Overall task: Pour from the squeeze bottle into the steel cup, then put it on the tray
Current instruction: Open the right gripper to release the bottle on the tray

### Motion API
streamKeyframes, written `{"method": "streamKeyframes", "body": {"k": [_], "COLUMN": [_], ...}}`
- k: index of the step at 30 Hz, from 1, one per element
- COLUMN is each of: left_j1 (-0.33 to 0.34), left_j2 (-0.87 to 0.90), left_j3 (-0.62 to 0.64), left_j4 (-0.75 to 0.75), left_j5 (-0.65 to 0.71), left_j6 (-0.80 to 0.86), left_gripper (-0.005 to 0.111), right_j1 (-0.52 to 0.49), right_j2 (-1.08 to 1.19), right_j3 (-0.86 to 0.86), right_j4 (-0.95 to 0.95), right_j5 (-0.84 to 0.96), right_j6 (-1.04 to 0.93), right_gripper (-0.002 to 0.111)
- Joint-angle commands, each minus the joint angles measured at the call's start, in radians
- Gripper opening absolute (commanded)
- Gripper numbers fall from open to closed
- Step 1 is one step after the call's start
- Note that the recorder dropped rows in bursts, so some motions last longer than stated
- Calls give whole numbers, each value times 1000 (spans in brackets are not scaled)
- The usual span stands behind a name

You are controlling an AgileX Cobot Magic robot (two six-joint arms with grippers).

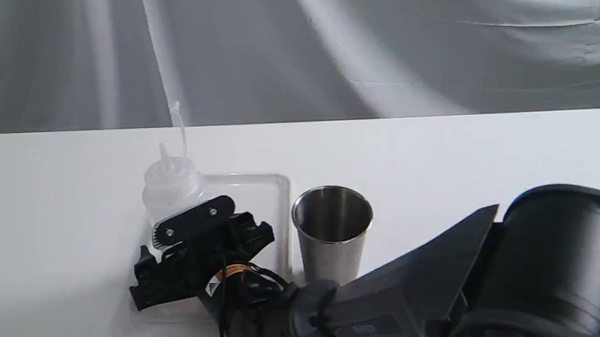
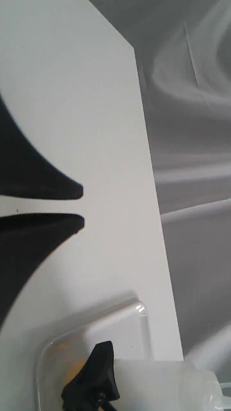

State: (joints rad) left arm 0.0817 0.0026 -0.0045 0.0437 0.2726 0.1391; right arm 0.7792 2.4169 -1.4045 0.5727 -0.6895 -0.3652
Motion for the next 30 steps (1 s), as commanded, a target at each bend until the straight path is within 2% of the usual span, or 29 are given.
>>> {"method": "streamKeyframes", "body": {"k": [1, 18, 24, 28, 30], "left_j1": [0, 0, 0, 0, 0], "left_j2": [-3, -3, -3, -3, -3], "left_j3": [4, 4, 4, 4, 4], "left_j4": [0, 0, 0, 0, 0], "left_j5": [-7, -7, -7, -7, -7], "left_j6": [-2, -2, -2, -2, -2], "left_gripper": [8, 8, 8, 8, 8], "right_j1": [-1, -1, -1, -1, -1], "right_j2": [-5, -63, -72, -82, -89], "right_j3": [-5, -5, -5, -5, -5], "right_j4": [-11, 18, 18, 18, 18], "right_j5": [-10, -26, -7, -1, -6], "right_j6": [7, 0, -111, -111, -112], "right_gripper": [92, 92, 92, 105, 105]}}
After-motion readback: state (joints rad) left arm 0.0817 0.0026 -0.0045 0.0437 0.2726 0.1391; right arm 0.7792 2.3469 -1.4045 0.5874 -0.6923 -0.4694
